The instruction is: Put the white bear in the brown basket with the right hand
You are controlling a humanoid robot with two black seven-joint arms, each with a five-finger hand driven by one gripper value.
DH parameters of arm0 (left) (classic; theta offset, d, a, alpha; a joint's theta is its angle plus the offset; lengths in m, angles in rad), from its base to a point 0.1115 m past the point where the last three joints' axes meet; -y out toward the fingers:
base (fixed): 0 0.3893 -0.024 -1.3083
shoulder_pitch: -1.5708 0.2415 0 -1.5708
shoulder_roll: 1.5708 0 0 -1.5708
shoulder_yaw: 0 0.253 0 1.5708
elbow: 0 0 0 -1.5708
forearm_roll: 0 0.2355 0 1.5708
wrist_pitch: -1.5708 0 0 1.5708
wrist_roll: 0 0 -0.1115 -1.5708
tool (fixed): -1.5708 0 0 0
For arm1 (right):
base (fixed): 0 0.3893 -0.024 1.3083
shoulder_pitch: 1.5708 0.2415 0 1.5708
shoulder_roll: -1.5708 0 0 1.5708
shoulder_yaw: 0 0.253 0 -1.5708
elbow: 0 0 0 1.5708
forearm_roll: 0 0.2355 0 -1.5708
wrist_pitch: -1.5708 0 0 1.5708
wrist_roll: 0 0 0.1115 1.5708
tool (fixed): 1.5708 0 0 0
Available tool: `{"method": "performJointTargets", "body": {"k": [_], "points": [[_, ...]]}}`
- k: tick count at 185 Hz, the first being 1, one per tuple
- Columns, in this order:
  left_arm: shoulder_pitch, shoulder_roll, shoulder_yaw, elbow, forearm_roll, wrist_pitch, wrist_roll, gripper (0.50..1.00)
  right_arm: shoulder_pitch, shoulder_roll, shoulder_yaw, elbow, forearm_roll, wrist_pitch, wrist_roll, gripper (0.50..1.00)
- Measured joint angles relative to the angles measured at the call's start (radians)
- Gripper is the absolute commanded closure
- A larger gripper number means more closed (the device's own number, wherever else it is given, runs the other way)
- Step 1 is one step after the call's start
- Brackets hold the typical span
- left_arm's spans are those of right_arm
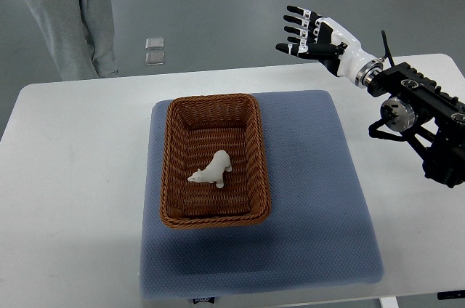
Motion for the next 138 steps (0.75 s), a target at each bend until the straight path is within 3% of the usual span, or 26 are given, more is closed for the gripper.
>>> {"method": "performJointTargets", "body": {"k": [50,94,138], "points": [[0.0,0.0,0.0,0.0,0.0,0.0,0.0,0.5,-0.064,0.033,0.088,-0.061,0.171,-0.002,0.0,0.587],[0.0,0.0,0.0,0.0,0.0,0.0,0.0,0.5,-0.095,0.118,0.167,-0.163,0.183,-0.002,0.011,0.587],[0.0,0.0,0.0,0.0,0.0,0.001,0.0,0.5,-0.103,0.128,0.171,-0.173,0.183,-0.001,0.035,0.587]]}}
